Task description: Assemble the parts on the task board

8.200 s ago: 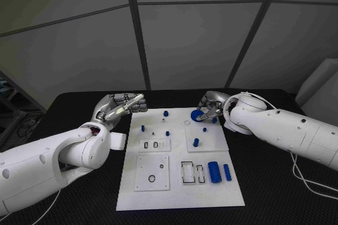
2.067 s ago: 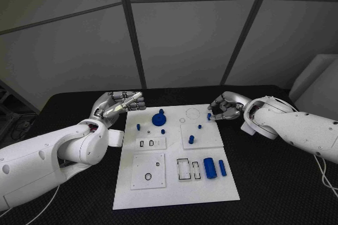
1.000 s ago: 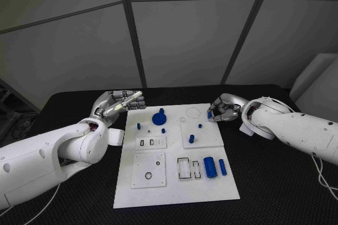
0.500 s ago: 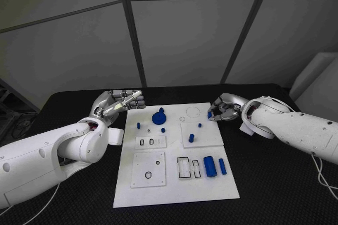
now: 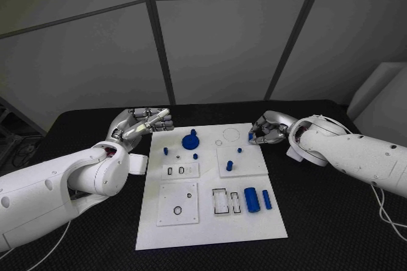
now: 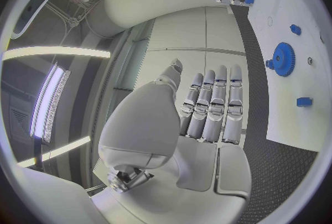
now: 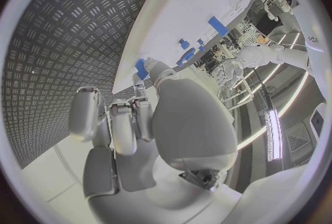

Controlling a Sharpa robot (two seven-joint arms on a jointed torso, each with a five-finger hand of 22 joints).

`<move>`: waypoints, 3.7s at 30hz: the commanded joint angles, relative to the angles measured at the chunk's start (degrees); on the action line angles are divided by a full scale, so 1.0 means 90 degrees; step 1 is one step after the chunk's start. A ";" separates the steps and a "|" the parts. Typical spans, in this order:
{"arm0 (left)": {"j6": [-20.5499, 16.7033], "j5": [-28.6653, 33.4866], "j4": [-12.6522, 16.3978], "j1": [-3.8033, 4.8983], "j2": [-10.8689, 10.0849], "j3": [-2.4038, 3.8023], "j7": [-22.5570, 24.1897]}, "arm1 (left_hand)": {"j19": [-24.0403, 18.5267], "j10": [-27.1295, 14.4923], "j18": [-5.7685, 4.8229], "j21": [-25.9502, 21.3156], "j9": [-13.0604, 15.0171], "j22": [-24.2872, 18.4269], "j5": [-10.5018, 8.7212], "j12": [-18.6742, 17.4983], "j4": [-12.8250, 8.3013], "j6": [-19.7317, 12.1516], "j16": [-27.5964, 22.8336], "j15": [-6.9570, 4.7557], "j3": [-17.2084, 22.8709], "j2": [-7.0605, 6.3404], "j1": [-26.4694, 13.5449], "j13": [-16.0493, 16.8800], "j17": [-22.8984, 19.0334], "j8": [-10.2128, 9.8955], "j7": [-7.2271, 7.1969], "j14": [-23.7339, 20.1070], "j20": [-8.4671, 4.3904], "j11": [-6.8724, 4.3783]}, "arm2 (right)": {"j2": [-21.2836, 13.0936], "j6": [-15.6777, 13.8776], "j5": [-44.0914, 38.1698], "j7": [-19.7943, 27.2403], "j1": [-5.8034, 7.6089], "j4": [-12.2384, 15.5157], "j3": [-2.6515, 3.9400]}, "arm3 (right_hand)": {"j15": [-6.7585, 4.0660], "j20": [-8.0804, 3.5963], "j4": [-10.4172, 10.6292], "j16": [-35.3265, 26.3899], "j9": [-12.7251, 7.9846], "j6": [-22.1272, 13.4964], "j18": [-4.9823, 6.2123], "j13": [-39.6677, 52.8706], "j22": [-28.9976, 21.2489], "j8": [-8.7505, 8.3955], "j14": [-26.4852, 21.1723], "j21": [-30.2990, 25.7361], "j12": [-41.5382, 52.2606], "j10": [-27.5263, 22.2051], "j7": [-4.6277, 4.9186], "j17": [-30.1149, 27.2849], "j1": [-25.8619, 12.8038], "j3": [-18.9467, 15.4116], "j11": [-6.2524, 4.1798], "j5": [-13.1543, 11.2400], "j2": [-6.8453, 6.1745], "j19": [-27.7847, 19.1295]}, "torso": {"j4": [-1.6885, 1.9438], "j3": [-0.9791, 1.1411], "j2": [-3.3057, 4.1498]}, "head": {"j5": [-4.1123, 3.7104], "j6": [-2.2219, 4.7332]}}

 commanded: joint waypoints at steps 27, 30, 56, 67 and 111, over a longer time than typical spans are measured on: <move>0.0077 -0.0048 -0.0089 0.0007 0.0018 0.0004 -0.0012 | 0.0044 0.0001 0.0001 -0.0027 0.0000 -0.0010 -0.0016 -0.0024 -0.0053 0.0053 -0.0011 -0.0005 0.0001 0.0088 0.0005 -0.0001 0.0011 -0.0029 -0.0006 0.0034 0.0010 -0.0029 | 0.0402 -0.1216 -0.0536 -0.0483 0.0011 0.1615 0.0010 | -0.0133 -0.0099 -0.0165 0.0032 0.0001 0.0241 -0.0061 0.0793 0.0102 0.0122 0.0674 0.0091 0.0040 0.0061 -0.0097 0.1676 0.0034 0.0280 -0.0085 0.0421 0.0208 0.0107 | 0.0017 -0.0003 -0.0008 | 0.0211 -0.0038; 0.0076 -0.0048 -0.0107 0.0007 0.0027 0.0003 -0.0011 | 0.0044 0.0001 0.0001 -0.0027 0.0000 -0.0010 -0.0016 -0.0024 -0.0053 0.0053 -0.0011 -0.0005 0.0001 0.0088 0.0005 -0.0001 0.0011 -0.0029 -0.0006 0.0034 0.0010 -0.0029 | 0.0624 -0.1218 -0.0760 -0.0542 0.0011 0.1647 0.0010 | -0.0135 -0.0102 -0.0168 0.0032 0.0000 0.0243 -0.0061 0.0795 0.0104 0.0123 0.0674 0.0092 0.0041 0.0063 -0.0098 0.1676 0.0018 0.0282 -0.0086 0.0394 0.0203 0.0108 | 0.0017 -0.0009 -0.0010 | 0.0282 -0.0070; 0.0083 -0.0048 -0.0156 0.0007 0.0076 0.0003 -0.0026 | 0.0045 0.0003 0.0001 -0.0026 0.0000 -0.0011 -0.0016 -0.0024 -0.0056 0.0055 -0.0014 -0.0005 0.0005 0.0093 0.0007 -0.0001 0.0012 -0.0031 -0.0009 0.0037 0.0009 -0.0030 | 0.1649 -0.0698 -0.1342 -0.0802 -0.0229 0.1389 -0.0453 | -0.0142 -0.0110 -0.0174 0.0032 -0.0002 0.0269 -0.0056 0.0762 0.0077 0.0137 0.0674 0.0077 0.0011 0.0036 -0.0108 0.1676 -0.0072 0.0281 -0.0092 0.0284 0.0178 0.0090 | -0.0002 -0.0003 -0.0001 | 0.0540 -0.0241; 0.0091 -0.0048 -0.0155 0.0007 0.0081 0.0003 -0.0031 | 0.0045 0.0003 0.0001 -0.0026 0.0000 -0.0011 -0.0016 -0.0024 -0.0056 0.0055 -0.0014 -0.0005 0.0005 0.0093 0.0007 -0.0001 0.0012 -0.0031 -0.0009 0.0037 0.0009 -0.0030 | 0.1723 -0.0579 -0.1499 -0.0896 -0.0322 0.1347 -0.0476 | -0.0142 -0.0111 -0.0173 0.0032 -0.0002 0.0272 -0.0054 0.0750 0.0067 0.0140 0.0674 0.0072 0.0000 0.0025 -0.0110 0.1676 -0.0093 0.0275 -0.0094 0.0278 0.0167 0.0083 | 0.0003 -0.0004 -0.0004 | 0.0553 -0.0264; 0.0106 -0.0047 -0.0184 0.0006 0.0094 0.0003 -0.0061 | 0.0048 0.0007 0.0000 -0.0026 0.0000 -0.0014 -0.0019 -0.0027 -0.0062 0.0058 -0.0020 -0.0006 0.0005 0.0093 0.0004 -0.0001 0.0013 -0.0036 -0.0009 0.0041 0.0008 -0.0031 | 0.1695 -0.0396 -0.1813 -0.1104 -0.0362 0.1354 -0.0479 | -0.0142 -0.0113 -0.0190 0.0031 -0.0017 0.0230 -0.0044 0.0702 0.0020 0.0124 0.0673 0.0045 -0.0042 -0.0024 -0.0103 0.1673 -0.0166 0.0246 -0.0091 0.0246 0.0087 0.0051 | 0.0000 -0.0004 -0.0005 | 0.0551 -0.0332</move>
